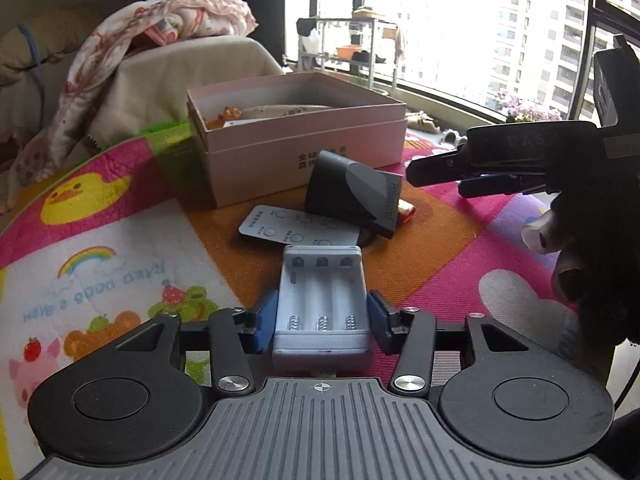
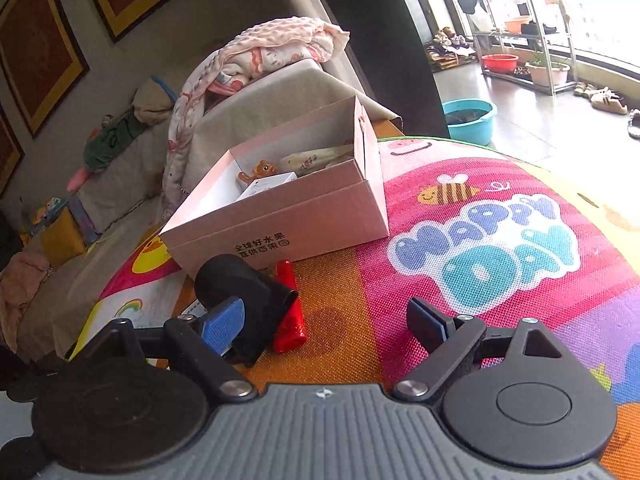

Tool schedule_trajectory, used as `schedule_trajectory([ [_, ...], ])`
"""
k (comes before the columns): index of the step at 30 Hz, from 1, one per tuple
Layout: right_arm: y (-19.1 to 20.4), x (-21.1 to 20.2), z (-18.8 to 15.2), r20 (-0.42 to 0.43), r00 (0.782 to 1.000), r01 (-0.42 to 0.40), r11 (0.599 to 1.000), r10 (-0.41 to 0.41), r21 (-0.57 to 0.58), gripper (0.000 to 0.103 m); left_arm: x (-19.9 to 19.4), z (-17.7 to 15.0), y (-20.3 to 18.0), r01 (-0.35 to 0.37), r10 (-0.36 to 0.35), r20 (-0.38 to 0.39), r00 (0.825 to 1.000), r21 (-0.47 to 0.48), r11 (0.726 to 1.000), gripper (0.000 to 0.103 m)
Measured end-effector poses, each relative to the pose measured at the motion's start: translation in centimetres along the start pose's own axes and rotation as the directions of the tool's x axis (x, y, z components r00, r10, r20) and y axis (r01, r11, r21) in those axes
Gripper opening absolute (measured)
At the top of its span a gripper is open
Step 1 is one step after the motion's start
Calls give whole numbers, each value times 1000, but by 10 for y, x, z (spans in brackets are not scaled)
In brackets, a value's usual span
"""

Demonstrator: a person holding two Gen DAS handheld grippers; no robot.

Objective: Organize rigid objects
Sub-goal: 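Lift the battery charger with the left tool toward the pink box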

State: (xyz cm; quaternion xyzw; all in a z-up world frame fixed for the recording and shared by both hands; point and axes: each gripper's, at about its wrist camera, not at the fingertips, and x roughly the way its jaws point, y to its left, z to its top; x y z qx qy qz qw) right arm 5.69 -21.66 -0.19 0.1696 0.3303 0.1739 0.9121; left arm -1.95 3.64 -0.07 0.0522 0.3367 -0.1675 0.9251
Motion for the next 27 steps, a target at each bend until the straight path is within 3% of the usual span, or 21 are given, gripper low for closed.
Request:
schedule_trajectory([
  [5,1,2,0,-7,1000,6,1000,-6,-4,89,-3,-2,24,-113,115,10,993,-105,988,53],
  [8,2,4,1,-13,1000,10,1000,-10,-12,90,-4,-1,33,-106,110,15,994,-158,982,53],
  [11,6,5,0,-19,999,27,999,-28,-38,90,-2,0,24,-138,140,7,990,-112,984,53],
  [14,23,7,-1,-25,999,41,989,-45,-143,90,-2,-2,21,-141,144,20,989,-90,986,52],
  [16,43,4,-4,4,999,46,961,-47,-274,90,-4,-5,29,-113,119,34,992,-134,985,53],
  [19,76,3,-8,67,996,89,877,-65,-472,90,-6,-8,37,-78,90,56,994,-186,979,53],
  [23,97,22,3,21,999,48,828,-43,-559,90,-6,-9,37,-74,88,64,994,-196,978,53],
  [25,101,35,10,-10,999,37,831,-51,-555,81,-6,-8,36,-78,92,64,994,-192,978,53],
  [26,102,41,11,-35,998,32,835,-61,-549,63,-6,-8,36,-78,92,64,994,-191,978,53],
  [27,101,45,11,-68,995,20,839,-67,-543,52,-6,-8,36,-78,91,65,994,-192,978,53],
])
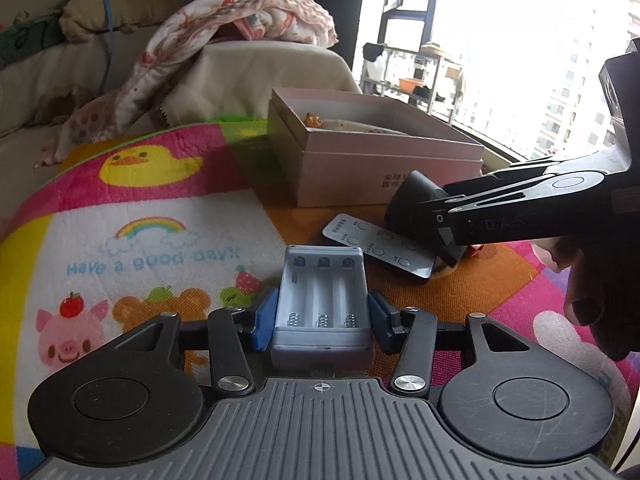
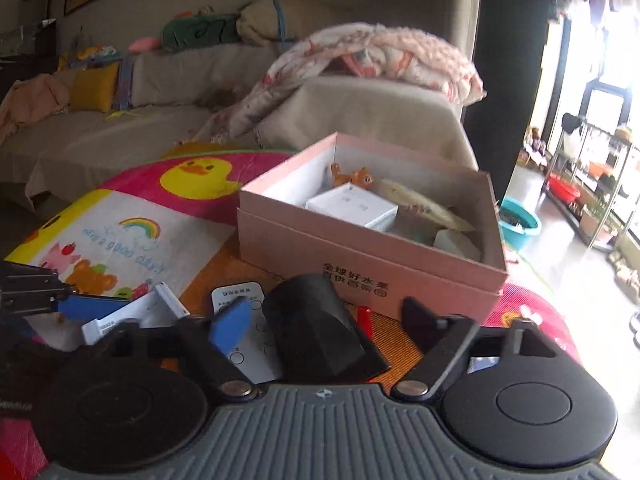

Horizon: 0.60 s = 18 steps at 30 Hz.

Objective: Organize rigid objects
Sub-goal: 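Lift the battery charger with the left tool toward the pink box, then grasp the red lighter with the right tool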

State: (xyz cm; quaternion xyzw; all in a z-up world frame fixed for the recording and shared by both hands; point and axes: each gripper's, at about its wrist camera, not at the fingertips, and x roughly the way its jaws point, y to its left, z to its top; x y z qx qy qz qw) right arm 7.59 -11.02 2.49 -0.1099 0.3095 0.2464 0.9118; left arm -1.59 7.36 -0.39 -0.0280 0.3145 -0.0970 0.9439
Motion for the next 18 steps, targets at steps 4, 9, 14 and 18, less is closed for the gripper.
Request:
schedule_trajectory([
  [4,5,-11,-9,-35,999,-11,1000,11,16,49,0,0,1,7,-7,2,1000,-9,1000,53],
  [9,10,-40,-29,-100,991,-81,996,84,32,48,-1,-1,5,19,-19,5,1000,-26,999,53],
  [14,7,-66,-30,-51,987,-150,987,153,48,48,0,-1,5,19,-19,5,1000,-27,999,53],
  [18,-18,-64,-16,32,998,-63,990,59,124,48,-1,-1,5,20,-20,5,1000,-28,999,53],
])
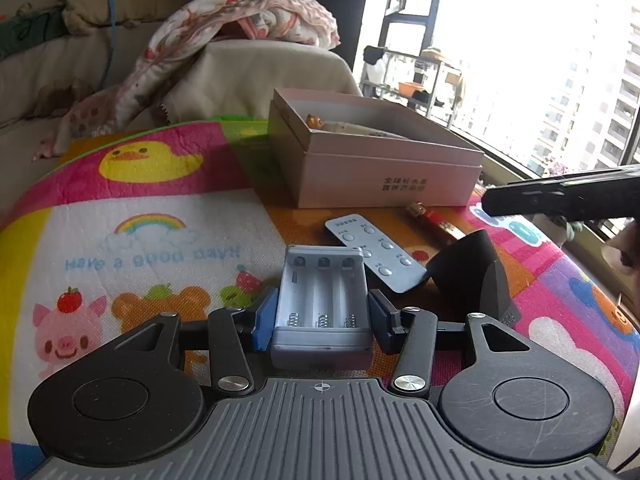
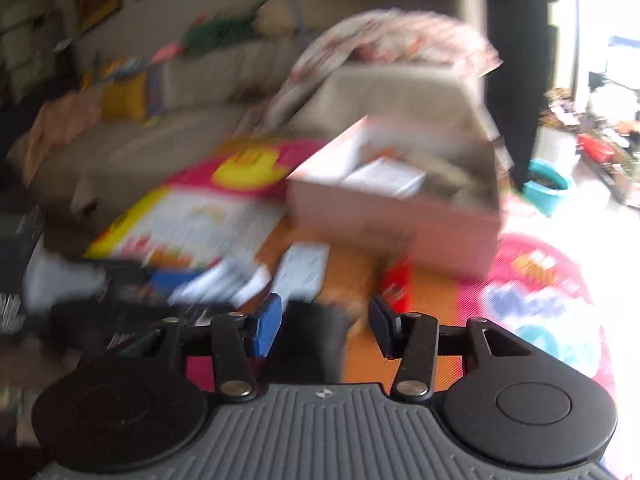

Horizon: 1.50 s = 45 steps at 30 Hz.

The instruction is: Organize rigid objects

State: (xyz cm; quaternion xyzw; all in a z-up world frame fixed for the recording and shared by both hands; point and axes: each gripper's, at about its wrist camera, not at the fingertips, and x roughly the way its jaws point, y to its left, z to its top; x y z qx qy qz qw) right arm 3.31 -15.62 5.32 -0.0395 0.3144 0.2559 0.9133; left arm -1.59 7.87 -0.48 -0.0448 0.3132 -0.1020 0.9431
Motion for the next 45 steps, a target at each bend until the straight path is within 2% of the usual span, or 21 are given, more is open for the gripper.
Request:
schedule_trajectory([
  [2,-14,17,5,-4,997,75,997,-75,27,48,0,0,0,0,0,0,1000,1,1000,53],
  [4,-28,39,9,-43,993,113,991,-110,71,47,0,0,0,0,0,0,1000,0,1000,53],
  [8,-43,72,9,-110,993,49,985,-31,165,45,0,0,0,0,0,0,1000,1,1000,53],
  [11,-28,80,6,-110,993,55,993,-44,104,43,0,0,0,-3,3,-2,1000,5,1000,53],
  [12,-21,80,5,-114,992,58,996,-51,63,34,0,0,-1,-6,6,-3,1000,8,1000,53],
  [14,-14,76,3,-126,990,63,998,-61,10,22,1,0,-2,-12,12,-6,1000,16,1000,53],
  [16,-13,67,-2,-140,987,71,997,-72,-13,22,1,0,-4,-19,19,-9,1000,26,999,54],
  [21,-25,27,-21,-140,979,149,989,-151,-24,22,2,1,-10,-35,36,-15,999,50,998,53],
  [25,-32,-9,-33,-123,982,146,989,-146,-10,22,-1,1,-11,-36,37,-5,999,57,998,53],
  [28,-31,-31,-36,-95,985,144,990,-144,-6,22,-11,2,-13,-35,33,39,999,67,997,53],
  [30,-31,-44,-35,-63,988,141,990,-141,-9,22,-20,7,-16,-10,5,62,998,80,997,53],
  [35,-29,-62,-24,-7,993,118,993,-118,-13,22,-48,35,-33,74,-95,139,986,146,987,53],
  [38,-28,-61,-9,27,995,92,996,-92,-12,22,-47,64,-41,91,-122,160,980,188,978,53],
  [42,-28,-40,26,94,991,99,995,-97,-16,22,-10,113,-35,135,-153,143,978,129,982,53],
  [45,-33,-6,61,116,986,119,993,-119,6,22,30,145,-26,120,-125,133,983,44,992,53],
])
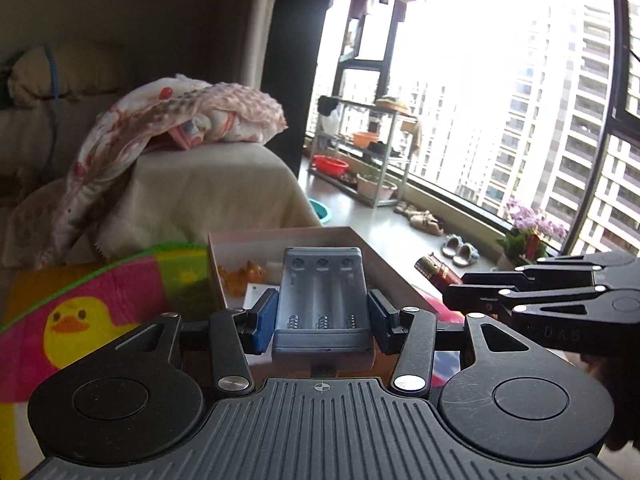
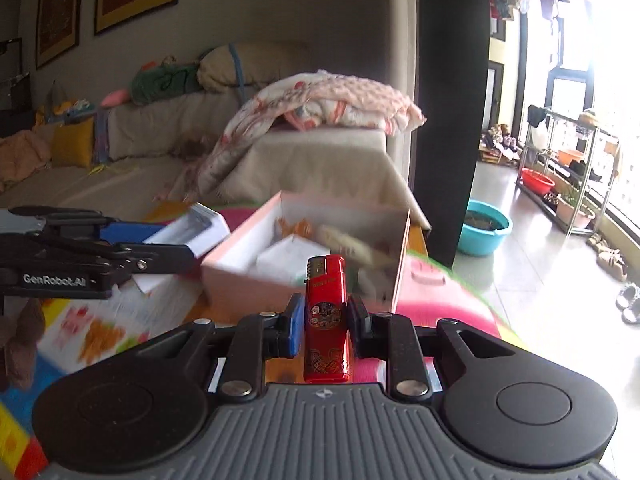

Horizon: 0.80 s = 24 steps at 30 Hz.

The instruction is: Organize rigid objects

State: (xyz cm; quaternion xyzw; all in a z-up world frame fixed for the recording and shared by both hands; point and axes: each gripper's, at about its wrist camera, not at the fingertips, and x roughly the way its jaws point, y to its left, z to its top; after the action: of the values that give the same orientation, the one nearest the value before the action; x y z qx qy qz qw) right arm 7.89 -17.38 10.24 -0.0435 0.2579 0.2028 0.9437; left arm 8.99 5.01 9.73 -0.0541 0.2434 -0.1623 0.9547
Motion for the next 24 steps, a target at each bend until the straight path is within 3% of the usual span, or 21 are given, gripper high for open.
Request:
schedule_trajectory([
  [2,-1,27,20,11,1000,25,999,-25,21,23,26,12,12,4,-3,11,1000,-61,998,53],
  [4,-5,51,38,28,999,34,998,-36,61,25,52,15,20,-22,21,-11,1000,-65,998,52],
  [6,-9,68,47,-12,999,41,994,-40,102,54,67,9,29,-34,29,-59,998,-97,995,51],
  [10,-9,51,27,-23,1000,10,996,-8,86,67,48,-11,36,-26,23,-27,999,-134,991,51],
  [12,-5,34,4,-23,1000,12,999,-11,50,83,28,-24,37,-56,53,-18,998,-153,987,51],
  [16,12,-2,-44,-63,998,-33,998,30,-55,86,-15,-59,43,-106,104,-22,994,-213,971,51],
  [19,27,-21,-70,-115,986,-127,989,118,-77,86,-38,-82,48,-127,119,-44,992,-263,956,51],
  [22,43,-26,-87,-154,970,-199,978,188,-64,86,-47,-97,45,-163,144,-91,985,-249,955,51],
  [24,56,-22,-97,-163,971,-194,975,175,-111,86,-48,-105,42,-182,152,-137,979,-243,953,51],
])
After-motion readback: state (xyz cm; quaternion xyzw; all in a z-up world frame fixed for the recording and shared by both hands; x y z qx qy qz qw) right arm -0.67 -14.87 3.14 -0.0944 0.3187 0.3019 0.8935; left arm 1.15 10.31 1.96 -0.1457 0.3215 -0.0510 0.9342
